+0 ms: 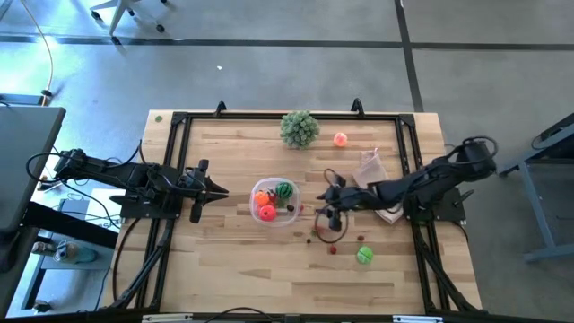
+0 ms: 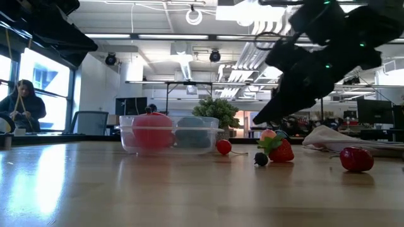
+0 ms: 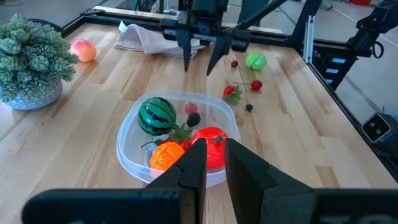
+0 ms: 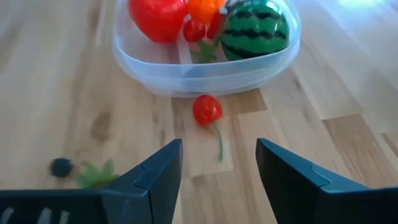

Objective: Pick and placing Produce into tupperware
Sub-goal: Put the top red cherry into the transparent bin

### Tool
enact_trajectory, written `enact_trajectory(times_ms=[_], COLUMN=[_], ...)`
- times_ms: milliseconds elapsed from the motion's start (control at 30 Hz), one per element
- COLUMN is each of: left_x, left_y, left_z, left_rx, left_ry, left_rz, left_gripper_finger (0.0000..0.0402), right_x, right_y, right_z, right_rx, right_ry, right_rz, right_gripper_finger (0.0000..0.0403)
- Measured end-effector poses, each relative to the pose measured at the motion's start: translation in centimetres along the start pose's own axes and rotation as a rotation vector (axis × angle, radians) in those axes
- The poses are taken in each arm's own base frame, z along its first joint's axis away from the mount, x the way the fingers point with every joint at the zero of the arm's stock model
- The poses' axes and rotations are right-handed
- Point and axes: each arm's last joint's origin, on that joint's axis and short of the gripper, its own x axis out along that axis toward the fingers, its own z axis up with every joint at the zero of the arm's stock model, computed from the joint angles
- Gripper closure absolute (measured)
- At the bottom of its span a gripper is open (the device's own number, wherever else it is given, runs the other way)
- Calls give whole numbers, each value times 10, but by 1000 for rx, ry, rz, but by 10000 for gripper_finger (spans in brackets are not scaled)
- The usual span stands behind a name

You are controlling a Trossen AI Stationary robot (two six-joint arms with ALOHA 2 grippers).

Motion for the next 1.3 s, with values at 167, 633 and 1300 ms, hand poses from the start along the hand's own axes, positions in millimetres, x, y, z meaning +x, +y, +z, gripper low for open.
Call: enact_trajectory(times_ms=[167, 633, 1300], left_x=[0, 0, 0], left_y=[0, 0, 0], left_z=[0, 0, 0], left_rx=[0, 0, 0], left_ry=[0, 0, 0], left_rz=[0, 0, 0], left_gripper_finger=[355, 355, 355], right_x=[22, 73, 79], right_y=[-2, 5, 7], right_z=[13, 15, 16], right_rx=[-22, -65, -60], right_ry=[110, 190, 188], right_rz=[-7, 32, 11], right_gripper_finger=[205, 206, 260])
